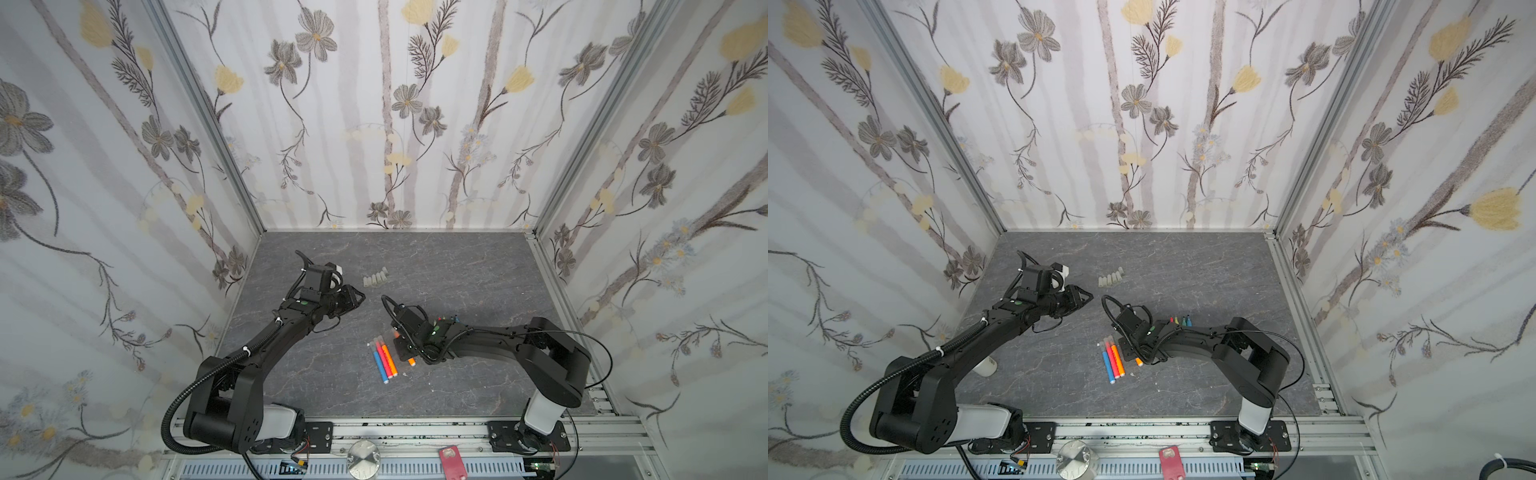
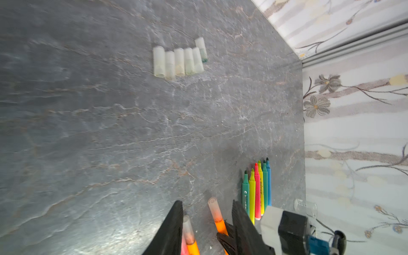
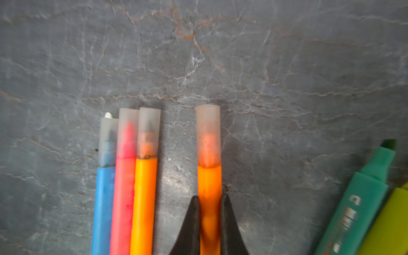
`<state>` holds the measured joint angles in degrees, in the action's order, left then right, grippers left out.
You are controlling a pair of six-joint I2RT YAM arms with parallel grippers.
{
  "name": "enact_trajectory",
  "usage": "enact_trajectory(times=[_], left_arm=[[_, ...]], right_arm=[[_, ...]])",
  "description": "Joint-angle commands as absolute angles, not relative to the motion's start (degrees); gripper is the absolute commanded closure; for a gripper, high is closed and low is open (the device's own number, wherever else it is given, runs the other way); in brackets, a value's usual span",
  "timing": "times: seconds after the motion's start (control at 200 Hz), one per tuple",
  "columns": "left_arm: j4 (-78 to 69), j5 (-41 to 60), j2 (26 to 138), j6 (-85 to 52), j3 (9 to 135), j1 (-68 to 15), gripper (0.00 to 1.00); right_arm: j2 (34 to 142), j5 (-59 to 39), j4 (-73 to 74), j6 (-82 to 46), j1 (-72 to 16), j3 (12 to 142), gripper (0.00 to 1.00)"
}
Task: Open the pen caps
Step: 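Lift the orange marker with the right gripper while the left gripper reaches its cap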
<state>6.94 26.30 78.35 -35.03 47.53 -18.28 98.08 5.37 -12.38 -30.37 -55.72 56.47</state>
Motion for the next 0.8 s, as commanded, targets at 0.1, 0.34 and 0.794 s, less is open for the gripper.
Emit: enact_trajectory(times=[0.1,0.34,0.794], left_arm=[[1.33,26.35,80.55,-41.16,48.93,-24.94,0.63],[-0.35,25.57,85.01,-42.71,51.67,-30.66,0.62],[-0.83,25.27,87.98,-42.60,52.23,-32.03,0.61]], right_arm=[[92.37,-2.39,-7.60,-29.95,-51.69,55.80,0.98],[90.13,-5.31,-4.62,-30.78,-49.92,56.60,0.99],[88.88,-4.48,-2.39,-32.42,-49.48,55.81,1.00]])
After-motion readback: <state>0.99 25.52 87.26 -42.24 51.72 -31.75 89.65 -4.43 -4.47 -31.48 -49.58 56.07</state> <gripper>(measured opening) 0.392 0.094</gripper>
